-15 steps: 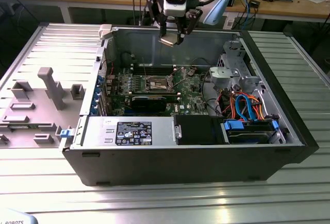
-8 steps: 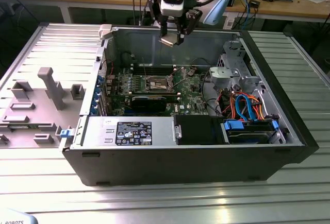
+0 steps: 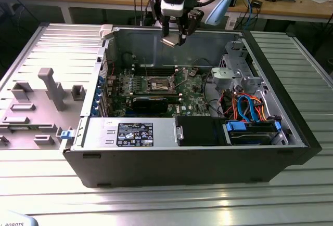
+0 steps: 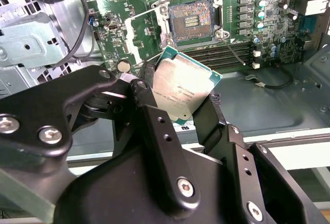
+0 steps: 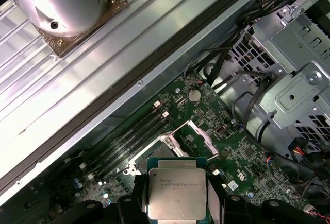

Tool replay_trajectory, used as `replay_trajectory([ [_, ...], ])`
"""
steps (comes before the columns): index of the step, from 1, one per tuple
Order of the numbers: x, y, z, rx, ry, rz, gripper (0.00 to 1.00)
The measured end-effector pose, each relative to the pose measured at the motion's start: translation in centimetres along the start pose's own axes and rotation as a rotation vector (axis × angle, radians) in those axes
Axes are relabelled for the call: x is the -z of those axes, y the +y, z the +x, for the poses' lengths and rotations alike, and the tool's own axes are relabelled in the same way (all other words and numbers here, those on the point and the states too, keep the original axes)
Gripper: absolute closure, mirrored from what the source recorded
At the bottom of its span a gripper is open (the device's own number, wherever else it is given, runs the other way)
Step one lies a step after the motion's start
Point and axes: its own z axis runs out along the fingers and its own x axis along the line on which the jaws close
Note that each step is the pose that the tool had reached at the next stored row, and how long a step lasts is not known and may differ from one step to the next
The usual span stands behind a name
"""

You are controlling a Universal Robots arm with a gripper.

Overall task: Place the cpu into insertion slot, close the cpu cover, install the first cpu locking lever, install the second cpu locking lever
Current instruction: 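Place the cpu into insertion slot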

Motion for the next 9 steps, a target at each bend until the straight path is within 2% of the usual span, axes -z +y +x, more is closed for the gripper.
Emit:
replay_trajectory([
  [9, 0.00, 0.00, 0.00, -0.002, -0.0003, 0.0000, 0.45],
])
